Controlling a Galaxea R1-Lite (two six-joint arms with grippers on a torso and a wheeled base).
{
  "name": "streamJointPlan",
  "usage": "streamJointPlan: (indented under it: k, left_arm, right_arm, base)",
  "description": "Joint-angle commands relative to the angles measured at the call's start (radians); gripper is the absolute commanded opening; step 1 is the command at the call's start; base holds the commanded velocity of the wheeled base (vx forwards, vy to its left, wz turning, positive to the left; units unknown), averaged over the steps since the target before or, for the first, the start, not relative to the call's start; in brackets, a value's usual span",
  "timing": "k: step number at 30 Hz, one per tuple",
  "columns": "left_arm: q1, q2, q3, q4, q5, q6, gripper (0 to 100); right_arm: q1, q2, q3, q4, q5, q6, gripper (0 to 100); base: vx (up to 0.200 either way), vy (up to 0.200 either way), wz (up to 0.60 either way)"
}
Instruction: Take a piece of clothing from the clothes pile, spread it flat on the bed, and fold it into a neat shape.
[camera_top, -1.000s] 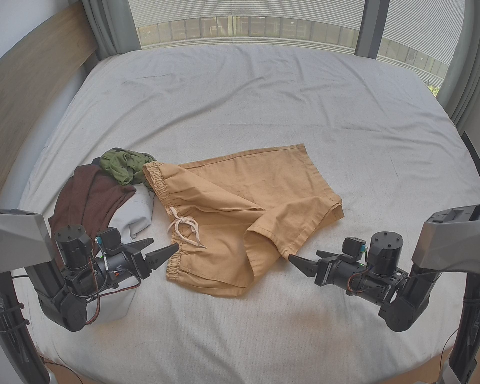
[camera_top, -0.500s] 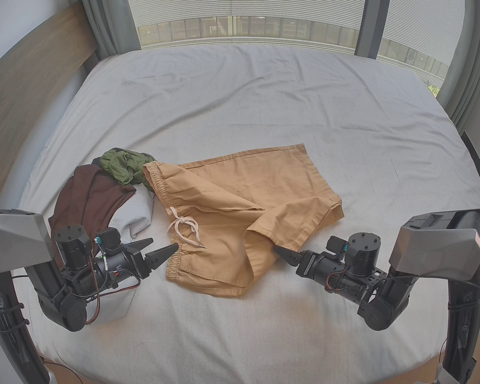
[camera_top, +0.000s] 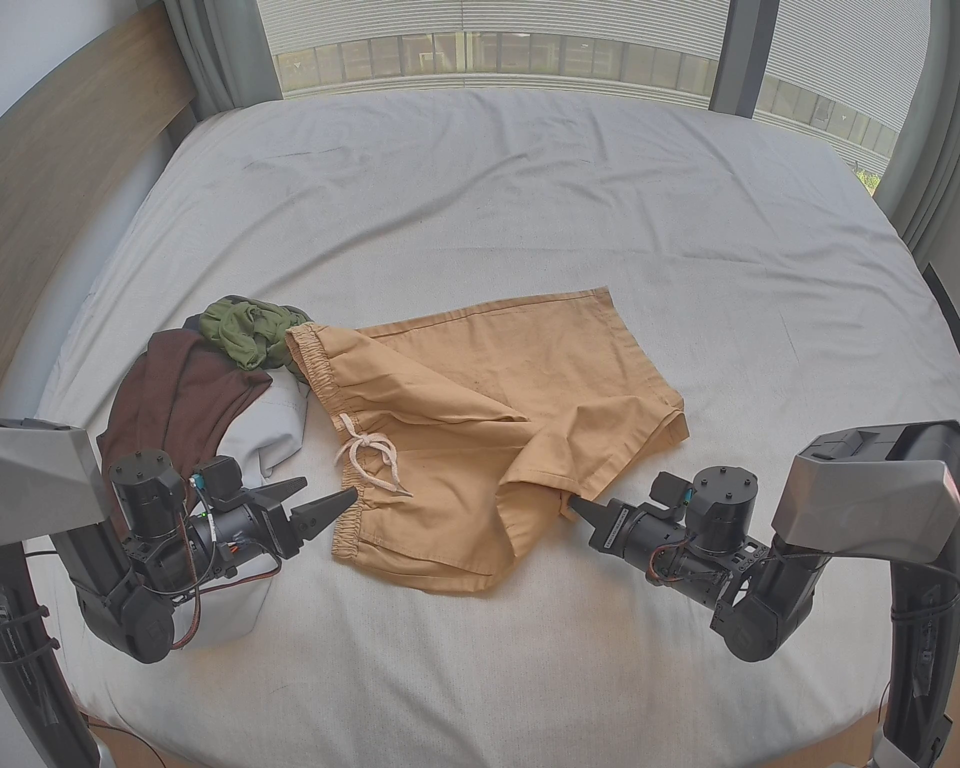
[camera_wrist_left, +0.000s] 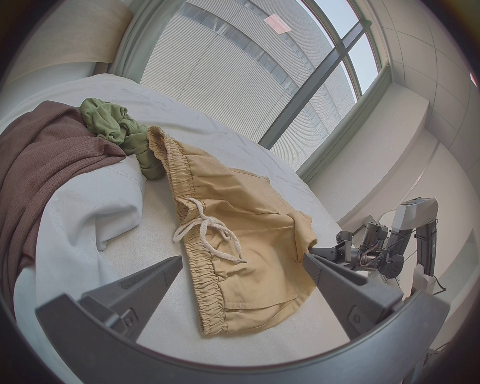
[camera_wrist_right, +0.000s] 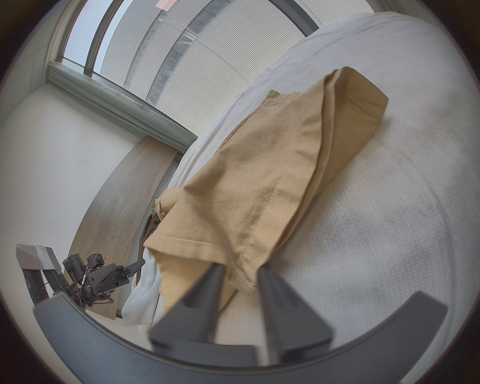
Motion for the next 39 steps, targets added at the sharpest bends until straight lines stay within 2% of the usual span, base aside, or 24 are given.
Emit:
streamJointPlan:
  k: [1,7,17,20,23,24,33,35,37,39]
  left_arm:
    - [0.001,0.002,0.000,-0.001,0.000,0.000,100]
    - [0.001,0.004,0.001,-0.001,0.000,0.000,100]
    - [0.003,0.025,-0.002,-0.001,0.000,0.000,100]
    - [0.003,0.025,-0.003,-0.001,0.000,0.000,100]
    - [0.003,0.022,-0.003,-0.001,0.000,0.000,100]
    - [0.003,0.022,-0.003,-0.001,0.000,0.000,100]
    - [0.006,0.021,-0.003,-0.001,0.000,0.000,100]
    - [0.004,0.021,-0.003,-0.001,0.000,0.000,100]
    - [0.004,0.021,-0.003,-0.001,0.000,0.000,100]
    - [0.004,0.019,-0.003,-0.001,0.000,0.000,100]
  right_arm:
    - [0.002,0.002,0.007,0.000,0.001,0.001,0]
    - [-0.002,-0.015,0.078,-0.059,0.000,-0.002,0]
    - [-0.015,-0.078,0.198,-0.062,0.001,-0.013,0]
    - [-0.045,-0.081,0.261,-0.062,0.001,-0.094,0]
    - [-0.056,-0.077,0.280,-0.062,0.006,-0.118,0]
    - [-0.056,-0.075,0.280,-0.062,0.007,-0.115,100]
    - [-0.055,-0.077,0.280,-0.063,0.007,-0.095,100]
    - [-0.055,-0.078,0.280,-0.063,0.007,-0.071,100]
    - [-0.053,-0.080,0.277,-0.063,0.006,-0.011,100]
    - [-0.053,-0.080,0.276,-0.063,0.006,0.003,100]
  base:
    - [0.000,0.000,0.00]
    - [0.000,0.000,0.00]
    - [0.000,0.000,0.00]
    - [0.000,0.000,0.00]
    - [0.000,0.000,0.00]
    - [0.000,0.000,0.00]
    - [0.000,0.000,0.00]
    - [0.000,0.000,0.00]
    - [0.000,0.000,0.00]
    - [0.000,0.000,0.00]
